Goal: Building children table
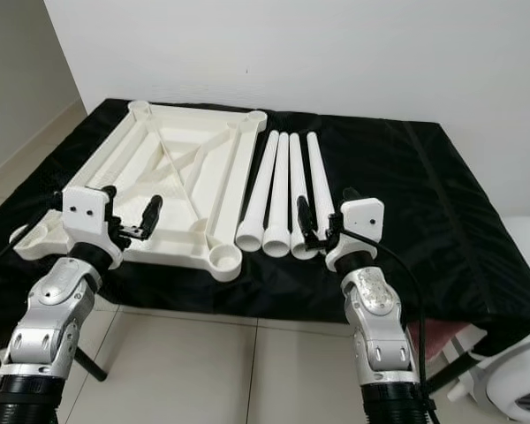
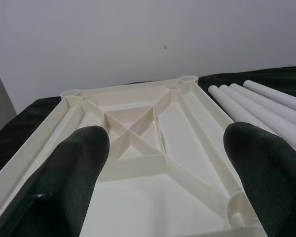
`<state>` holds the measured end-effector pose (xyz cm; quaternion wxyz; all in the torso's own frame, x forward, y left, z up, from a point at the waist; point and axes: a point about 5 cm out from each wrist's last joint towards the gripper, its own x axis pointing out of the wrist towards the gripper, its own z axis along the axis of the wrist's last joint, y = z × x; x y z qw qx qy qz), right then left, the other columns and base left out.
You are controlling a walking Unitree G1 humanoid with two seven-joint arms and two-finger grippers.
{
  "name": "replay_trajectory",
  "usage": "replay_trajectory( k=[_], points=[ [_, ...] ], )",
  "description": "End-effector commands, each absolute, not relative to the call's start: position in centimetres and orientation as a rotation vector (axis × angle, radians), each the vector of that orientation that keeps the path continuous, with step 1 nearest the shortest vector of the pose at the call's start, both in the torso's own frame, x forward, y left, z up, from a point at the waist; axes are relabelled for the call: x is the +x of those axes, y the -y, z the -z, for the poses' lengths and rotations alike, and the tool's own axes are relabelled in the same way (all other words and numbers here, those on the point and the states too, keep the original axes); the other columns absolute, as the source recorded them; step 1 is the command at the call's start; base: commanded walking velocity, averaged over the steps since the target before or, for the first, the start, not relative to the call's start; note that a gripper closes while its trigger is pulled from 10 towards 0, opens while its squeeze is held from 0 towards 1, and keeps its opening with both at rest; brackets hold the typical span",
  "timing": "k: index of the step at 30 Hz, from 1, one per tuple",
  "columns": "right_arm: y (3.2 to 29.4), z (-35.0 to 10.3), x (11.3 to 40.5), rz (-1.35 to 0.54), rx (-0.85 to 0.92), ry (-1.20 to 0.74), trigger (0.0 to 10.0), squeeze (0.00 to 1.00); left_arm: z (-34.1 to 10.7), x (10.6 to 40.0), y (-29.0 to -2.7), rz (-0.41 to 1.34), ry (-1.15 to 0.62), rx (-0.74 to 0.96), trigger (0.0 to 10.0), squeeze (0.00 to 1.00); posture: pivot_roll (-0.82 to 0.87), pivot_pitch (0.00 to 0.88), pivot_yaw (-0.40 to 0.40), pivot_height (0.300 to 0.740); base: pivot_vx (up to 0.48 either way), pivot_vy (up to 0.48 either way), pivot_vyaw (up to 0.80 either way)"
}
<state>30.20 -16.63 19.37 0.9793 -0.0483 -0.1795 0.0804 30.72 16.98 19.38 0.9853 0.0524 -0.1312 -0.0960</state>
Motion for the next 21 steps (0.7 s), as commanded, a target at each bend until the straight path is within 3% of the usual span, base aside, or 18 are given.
replay_trajectory(
  k=[1,14,21],
  points=[
    [16.48,-19.32,30.2,-0.167,-0.097,0.353,10.0,0.0,-19.05,30.63,-17.27,0.178,0.244,0.108,10.0,0.0,-0.05,0.063,0.015,0.74,0.296,0.0,0.0],
    [16.52,-19.37,30.26,-0.173,-0.101,0.353,10.0,0.0,-18.85,30.56,-17.18,0.176,0.237,0.1,10.0,0.0,-0.05,0.059,0.008,0.74,0.294,0.0,0.0],
    [16.51,-19.46,30.3,-0.175,-0.102,0.355,10.0,0.0,-18.78,30.51,-17.13,0.177,0.236,0.086,10.0,0.0,-0.05,0.059,0.009,0.74,0.0,0.0,0.0]
  ],
)
